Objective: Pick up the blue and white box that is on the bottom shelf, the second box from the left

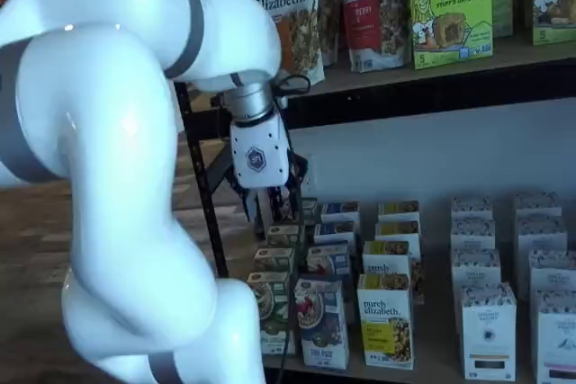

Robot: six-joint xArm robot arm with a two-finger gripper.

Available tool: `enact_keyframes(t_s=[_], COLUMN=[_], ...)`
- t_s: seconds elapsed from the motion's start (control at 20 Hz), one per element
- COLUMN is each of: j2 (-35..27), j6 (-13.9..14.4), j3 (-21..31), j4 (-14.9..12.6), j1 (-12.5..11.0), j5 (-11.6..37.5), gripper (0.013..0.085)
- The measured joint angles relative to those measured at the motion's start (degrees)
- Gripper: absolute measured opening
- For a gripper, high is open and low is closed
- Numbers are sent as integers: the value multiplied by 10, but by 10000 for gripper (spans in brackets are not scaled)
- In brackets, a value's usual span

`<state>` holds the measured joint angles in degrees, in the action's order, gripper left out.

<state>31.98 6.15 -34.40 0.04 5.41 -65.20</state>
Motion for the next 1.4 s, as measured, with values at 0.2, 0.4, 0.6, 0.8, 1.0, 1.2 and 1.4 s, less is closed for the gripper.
enact_keyframes(t_s=[0.2,0.4,0.6,0.8,1.0,1.2,1.4], j2=[-28,-59,-88,-113,-133,-150,-172], j6=[-7,8,-2,-4,-14,-9,1], j3=[10,15,23,37,56,77,96], j4=[2,-24,-21,-26,-14,-19,-29], j1=[-6,-4,-14,-20,-23,-23,-22], j5=[40,71,106,153,211,270,328], gripper=[850,850,850,850,850,850,850])
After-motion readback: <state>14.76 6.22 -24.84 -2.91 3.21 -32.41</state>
